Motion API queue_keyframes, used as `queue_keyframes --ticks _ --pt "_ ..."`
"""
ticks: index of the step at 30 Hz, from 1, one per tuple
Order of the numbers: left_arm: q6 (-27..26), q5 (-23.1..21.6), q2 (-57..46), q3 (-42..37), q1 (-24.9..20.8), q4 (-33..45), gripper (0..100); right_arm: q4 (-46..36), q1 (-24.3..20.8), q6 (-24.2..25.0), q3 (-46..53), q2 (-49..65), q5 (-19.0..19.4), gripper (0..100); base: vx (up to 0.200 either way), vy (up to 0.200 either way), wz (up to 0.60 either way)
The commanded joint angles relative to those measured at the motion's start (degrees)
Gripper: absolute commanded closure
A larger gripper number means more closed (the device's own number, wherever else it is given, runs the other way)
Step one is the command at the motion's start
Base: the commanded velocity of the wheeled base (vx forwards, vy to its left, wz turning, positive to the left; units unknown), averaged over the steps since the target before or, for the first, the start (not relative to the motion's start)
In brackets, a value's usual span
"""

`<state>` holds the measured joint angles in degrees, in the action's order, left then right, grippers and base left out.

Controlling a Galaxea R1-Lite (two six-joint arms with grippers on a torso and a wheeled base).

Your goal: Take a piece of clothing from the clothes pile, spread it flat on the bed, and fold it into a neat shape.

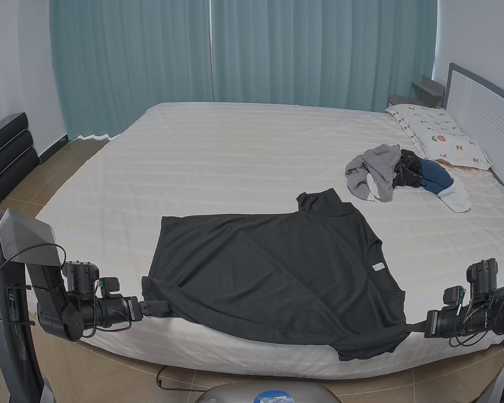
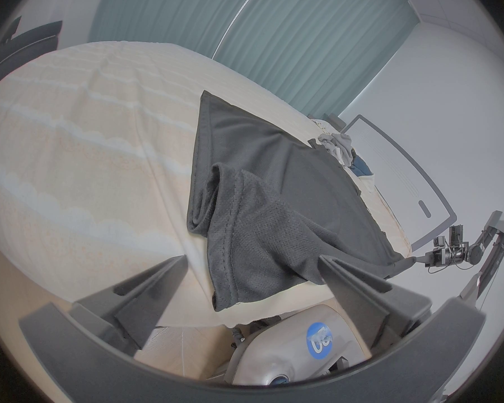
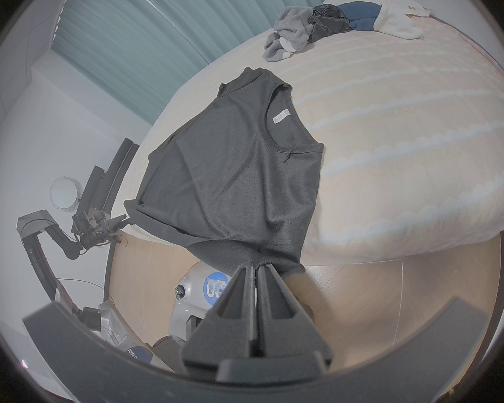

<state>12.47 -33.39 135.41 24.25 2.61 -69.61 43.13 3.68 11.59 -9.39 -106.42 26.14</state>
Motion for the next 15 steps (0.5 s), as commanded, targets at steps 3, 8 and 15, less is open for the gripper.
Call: queue_keyframes --ticks 3,8,15 --pt "-0.3 0.1 0.2 -1.0 -0.2 0.4 100 0.0 0.1 0.0 -0.1 0.0 0.0 100 0.000 0.000 0.00" --pt "-0.6 0.2 0.1 -1.7 0.7 0.6 100 0.0 0.1 0.0 -0.4 -0.4 0.0 100 0.000 0.000 0.00" --pt "-0.7 0.2 -3.6 -5.1 1.3 0.5 100 0.0 0.2 0.0 0.1 0.7 -0.2 100 0.000 0.000 0.00"
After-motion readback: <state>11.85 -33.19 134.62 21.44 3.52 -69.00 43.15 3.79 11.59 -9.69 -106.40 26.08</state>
